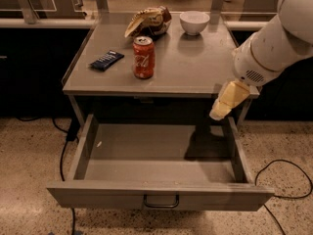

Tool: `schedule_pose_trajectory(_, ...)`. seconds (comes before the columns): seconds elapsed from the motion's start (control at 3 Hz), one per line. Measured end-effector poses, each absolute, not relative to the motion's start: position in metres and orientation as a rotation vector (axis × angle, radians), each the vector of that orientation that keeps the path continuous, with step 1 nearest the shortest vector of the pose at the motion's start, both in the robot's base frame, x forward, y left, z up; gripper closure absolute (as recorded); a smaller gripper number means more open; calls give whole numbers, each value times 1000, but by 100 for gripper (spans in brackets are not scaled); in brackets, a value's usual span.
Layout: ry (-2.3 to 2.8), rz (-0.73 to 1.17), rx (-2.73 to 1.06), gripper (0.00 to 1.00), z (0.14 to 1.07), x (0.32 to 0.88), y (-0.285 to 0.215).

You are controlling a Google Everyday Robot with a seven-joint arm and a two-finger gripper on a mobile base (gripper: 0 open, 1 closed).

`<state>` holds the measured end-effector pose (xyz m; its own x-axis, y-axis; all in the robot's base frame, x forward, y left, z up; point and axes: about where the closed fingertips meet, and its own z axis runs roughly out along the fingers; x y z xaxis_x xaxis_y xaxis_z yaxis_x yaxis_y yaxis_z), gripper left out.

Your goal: Place coke can into top drawer

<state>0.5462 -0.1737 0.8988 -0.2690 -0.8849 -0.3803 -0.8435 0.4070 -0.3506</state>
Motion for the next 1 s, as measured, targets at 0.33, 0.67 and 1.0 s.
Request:
schedule_pose_trajectory(0.33, 2126, -87, -1484, 0, 896, 550, -170)
schedule_pose_trajectory(0.67, 2087, -61, -1518, 0, 888, 563, -154)
schedule_pose_trajectory(1.0, 2026, -69, -1542, 0, 879, 584, -133)
